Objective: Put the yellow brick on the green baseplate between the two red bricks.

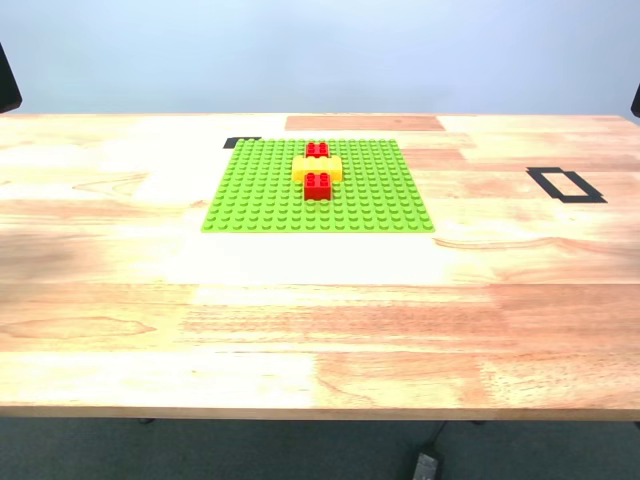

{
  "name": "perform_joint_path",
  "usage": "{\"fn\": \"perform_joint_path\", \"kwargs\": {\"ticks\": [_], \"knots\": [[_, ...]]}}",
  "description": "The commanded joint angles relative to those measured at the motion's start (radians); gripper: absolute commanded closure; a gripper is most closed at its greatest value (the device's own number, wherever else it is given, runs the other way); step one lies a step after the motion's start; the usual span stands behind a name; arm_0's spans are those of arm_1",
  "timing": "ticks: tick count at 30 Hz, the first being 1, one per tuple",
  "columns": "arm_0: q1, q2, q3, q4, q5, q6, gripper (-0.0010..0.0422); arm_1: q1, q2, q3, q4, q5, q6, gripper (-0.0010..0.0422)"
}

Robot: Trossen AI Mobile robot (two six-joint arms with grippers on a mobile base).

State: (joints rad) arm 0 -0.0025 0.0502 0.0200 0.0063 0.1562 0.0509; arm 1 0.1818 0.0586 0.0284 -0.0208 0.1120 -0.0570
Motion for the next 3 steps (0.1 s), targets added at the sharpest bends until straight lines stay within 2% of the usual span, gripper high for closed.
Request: {"fn": "perform_joint_path", "kwargs": {"ticks": [1,3], "knots": [[0.000,0.000,0.000,0.000,0.000,0.000,0.0412,0.000,0.000,0.000,0.000,0.000,0.000,0.0413],[0.000,0.000,0.000,0.000,0.000,0.000,0.0412,0.000,0.000,0.000,0.000,0.000,0.000,0.0413]]}}
